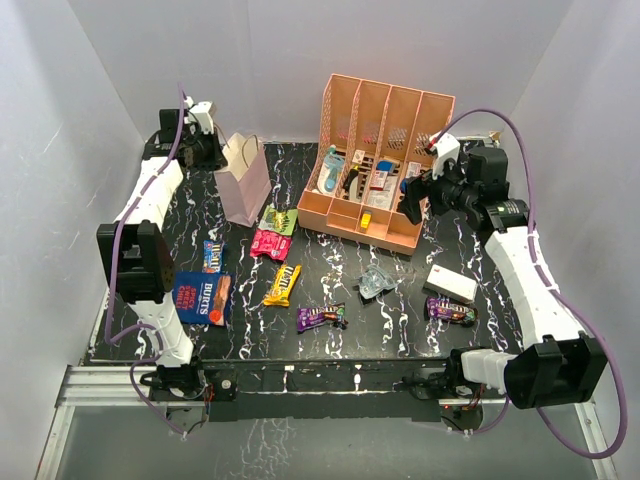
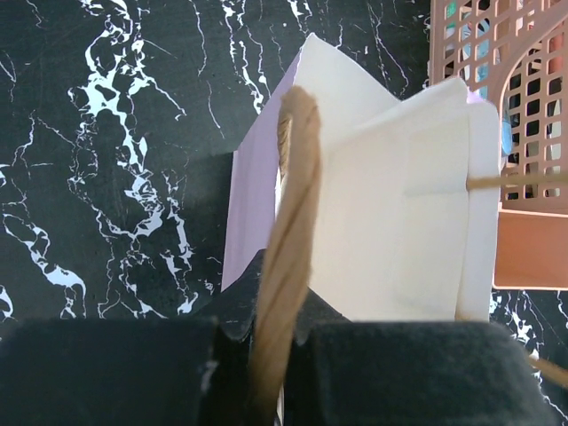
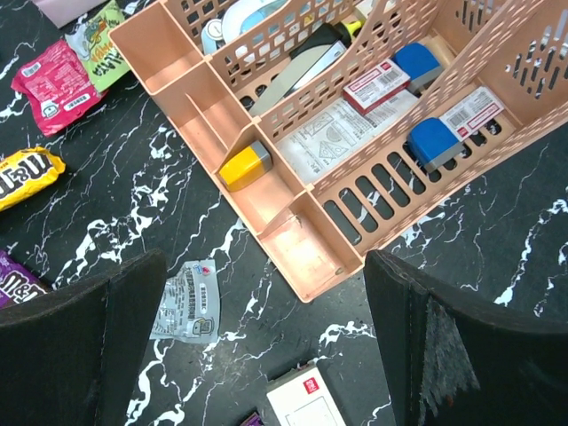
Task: Place the snacks into the paper bag
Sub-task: Move the paper bag to the center of the board.
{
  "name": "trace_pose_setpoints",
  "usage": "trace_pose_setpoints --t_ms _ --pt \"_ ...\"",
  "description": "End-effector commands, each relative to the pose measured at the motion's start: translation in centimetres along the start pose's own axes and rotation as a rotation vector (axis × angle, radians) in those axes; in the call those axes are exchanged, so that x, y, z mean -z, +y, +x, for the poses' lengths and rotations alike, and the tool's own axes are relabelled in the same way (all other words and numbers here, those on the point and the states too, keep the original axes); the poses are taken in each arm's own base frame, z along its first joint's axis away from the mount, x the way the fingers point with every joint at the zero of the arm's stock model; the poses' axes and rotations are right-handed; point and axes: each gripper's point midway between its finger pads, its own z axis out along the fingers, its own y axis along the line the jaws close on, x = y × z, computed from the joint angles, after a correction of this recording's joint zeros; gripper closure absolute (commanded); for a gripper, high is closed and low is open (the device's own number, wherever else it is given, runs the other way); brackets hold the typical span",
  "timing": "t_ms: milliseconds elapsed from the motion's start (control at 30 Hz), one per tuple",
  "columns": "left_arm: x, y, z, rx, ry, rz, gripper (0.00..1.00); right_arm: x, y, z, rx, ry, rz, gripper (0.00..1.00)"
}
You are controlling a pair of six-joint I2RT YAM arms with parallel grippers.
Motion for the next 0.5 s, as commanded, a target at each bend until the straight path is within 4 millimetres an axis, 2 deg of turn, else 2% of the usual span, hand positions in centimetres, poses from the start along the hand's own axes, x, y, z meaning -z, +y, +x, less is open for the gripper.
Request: trace_pose_setpoints --t_ms 0,467 --pt "1.2 -0.1 -1.2 -0.01 -0.025 -0.009 1.0 -1.0 0.5 0.1 0.04 -0.003 -0.037 0.02" --pt "3.4 -0.2 0.9 -0.016 0.014 -0.045 1.0 -2.2 2.7 3.2 0.096 0.059 -0.101 0.02"
